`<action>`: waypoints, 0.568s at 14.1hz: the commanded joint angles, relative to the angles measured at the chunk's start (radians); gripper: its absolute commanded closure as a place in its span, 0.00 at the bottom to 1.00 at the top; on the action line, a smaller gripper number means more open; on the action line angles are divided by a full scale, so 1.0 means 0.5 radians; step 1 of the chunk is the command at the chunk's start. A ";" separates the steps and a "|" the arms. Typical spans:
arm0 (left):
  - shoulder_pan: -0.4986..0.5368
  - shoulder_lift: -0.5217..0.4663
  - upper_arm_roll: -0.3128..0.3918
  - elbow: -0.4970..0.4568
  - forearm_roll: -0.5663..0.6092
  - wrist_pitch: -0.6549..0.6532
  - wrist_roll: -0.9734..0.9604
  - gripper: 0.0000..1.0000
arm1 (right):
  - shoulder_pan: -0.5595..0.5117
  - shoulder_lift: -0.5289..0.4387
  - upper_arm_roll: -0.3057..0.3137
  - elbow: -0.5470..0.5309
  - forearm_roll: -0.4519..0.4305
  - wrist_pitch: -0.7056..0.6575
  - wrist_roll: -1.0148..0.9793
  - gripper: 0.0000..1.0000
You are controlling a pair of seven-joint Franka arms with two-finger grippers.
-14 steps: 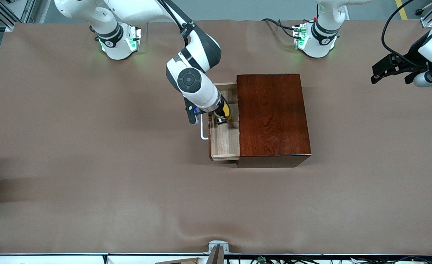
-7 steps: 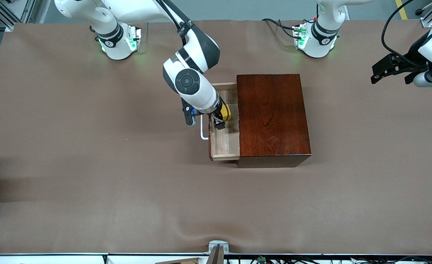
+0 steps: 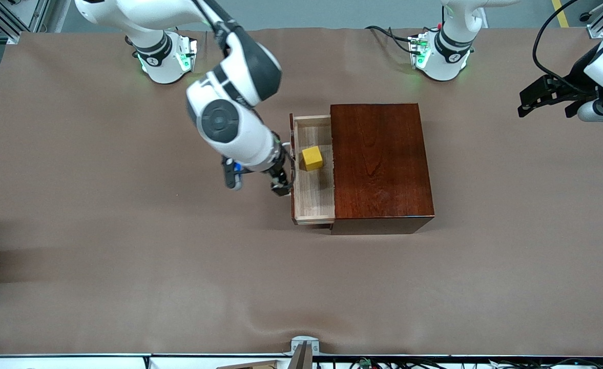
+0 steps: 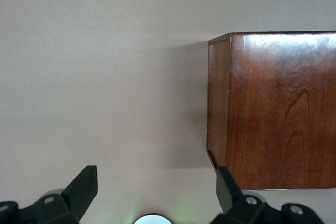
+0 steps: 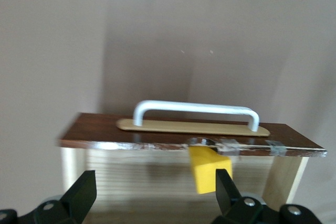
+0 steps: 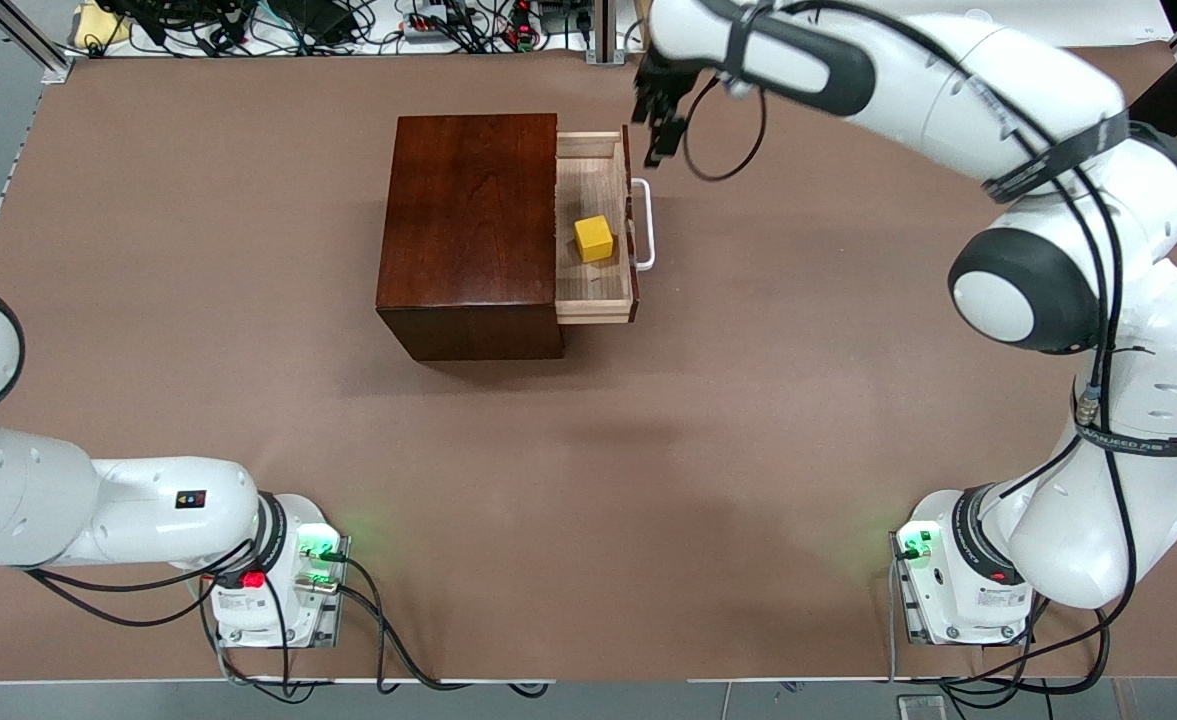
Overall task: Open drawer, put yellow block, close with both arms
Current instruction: 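Withdraw the right gripper while the left gripper reaches the drawer front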
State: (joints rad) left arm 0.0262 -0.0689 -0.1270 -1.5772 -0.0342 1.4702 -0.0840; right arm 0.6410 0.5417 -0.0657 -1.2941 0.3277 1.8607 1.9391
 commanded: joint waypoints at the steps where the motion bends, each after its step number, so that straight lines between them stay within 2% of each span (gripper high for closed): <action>1: -0.006 0.021 -0.004 0.016 -0.018 -0.001 -0.004 0.00 | -0.131 -0.098 0.027 0.030 -0.072 -0.058 -0.113 0.00; 4: -0.025 0.039 -0.098 0.022 -0.024 0.005 -0.107 0.00 | -0.220 -0.181 0.009 0.030 -0.112 -0.076 -0.346 0.00; 8: -0.034 0.217 -0.457 0.160 -0.018 0.011 -0.653 0.00 | -0.386 -0.203 0.009 0.137 -0.112 -0.334 -0.635 0.00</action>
State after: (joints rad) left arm 0.0132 -0.0202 -0.2813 -1.5545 -0.0356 1.4807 -0.2937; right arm 0.4856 0.4477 -0.0748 -1.2602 0.2860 1.7538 1.6863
